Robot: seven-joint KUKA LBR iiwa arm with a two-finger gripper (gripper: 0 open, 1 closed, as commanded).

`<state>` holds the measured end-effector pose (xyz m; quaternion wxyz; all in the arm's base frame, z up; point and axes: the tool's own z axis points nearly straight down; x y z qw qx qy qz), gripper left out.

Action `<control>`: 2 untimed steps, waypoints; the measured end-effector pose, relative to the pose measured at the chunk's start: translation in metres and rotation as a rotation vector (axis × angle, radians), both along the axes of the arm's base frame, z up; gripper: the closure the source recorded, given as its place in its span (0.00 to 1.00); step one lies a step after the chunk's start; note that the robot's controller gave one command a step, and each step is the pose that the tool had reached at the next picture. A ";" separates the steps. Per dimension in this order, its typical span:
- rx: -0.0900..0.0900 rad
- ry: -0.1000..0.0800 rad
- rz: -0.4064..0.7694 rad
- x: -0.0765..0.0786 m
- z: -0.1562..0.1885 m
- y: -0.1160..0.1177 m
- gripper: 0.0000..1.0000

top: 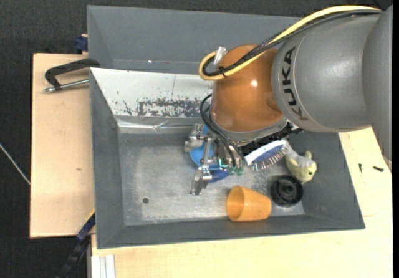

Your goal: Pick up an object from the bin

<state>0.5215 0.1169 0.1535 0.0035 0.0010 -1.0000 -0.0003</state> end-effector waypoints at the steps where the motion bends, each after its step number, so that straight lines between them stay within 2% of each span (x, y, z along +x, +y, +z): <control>1: -0.002 -0.002 -0.160 0.000 -0.069 -0.046 0.00; 2: 0.003 -0.014 -0.157 0.004 -0.064 -0.044 1.00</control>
Offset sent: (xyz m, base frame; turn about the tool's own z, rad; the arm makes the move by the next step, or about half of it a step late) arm 0.0008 -0.0456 -0.0672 0.1583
